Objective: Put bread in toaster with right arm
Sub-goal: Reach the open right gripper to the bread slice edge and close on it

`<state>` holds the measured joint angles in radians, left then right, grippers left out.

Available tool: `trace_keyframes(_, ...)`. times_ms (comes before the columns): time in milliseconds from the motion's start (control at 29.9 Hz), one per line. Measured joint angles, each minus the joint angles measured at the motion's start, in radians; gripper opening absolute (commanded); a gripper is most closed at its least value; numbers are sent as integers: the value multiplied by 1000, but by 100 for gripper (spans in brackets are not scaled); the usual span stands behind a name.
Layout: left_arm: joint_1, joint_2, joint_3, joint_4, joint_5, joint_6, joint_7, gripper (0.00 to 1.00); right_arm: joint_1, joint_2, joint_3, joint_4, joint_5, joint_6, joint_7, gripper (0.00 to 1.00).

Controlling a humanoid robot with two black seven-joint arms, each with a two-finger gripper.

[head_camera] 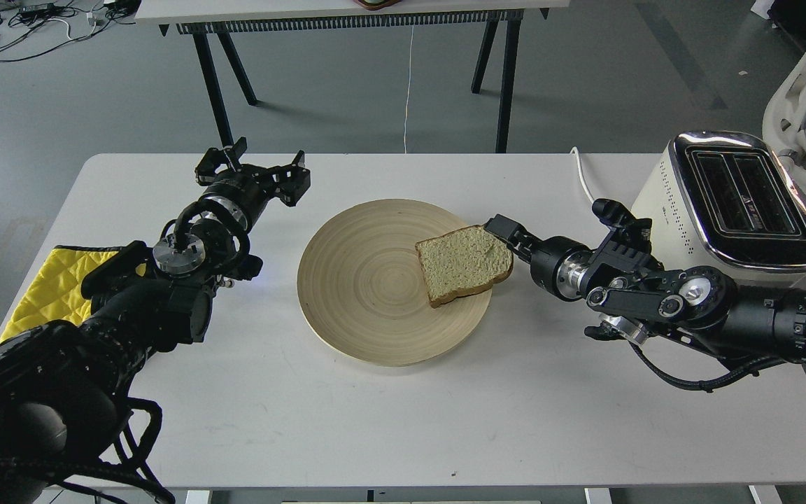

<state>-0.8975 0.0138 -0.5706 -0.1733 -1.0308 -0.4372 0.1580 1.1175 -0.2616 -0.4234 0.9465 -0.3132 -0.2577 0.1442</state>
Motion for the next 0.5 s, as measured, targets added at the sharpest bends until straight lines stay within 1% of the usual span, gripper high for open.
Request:
trace_keyframes(134,0,0,0,0,0,0,0,100,-1,2,1,0,0,0,-1,73)
trace_keyframes(201,0,0,0,0,0,0,0,100,-1,2,1,0,1,0,-2,64)
trace_keyframes(335,0,0,0,0,0,0,0,100,-1,2,2,4,0,0,-2,50)
trace_keyframes(368,0,0,0,0,0,0,0,100,-1,2,2,6,0,0,-2,49)
trace_keyframes(502,0,0,0,0,0,0,0,100,-1,1,2,7,4,0,-2,38)
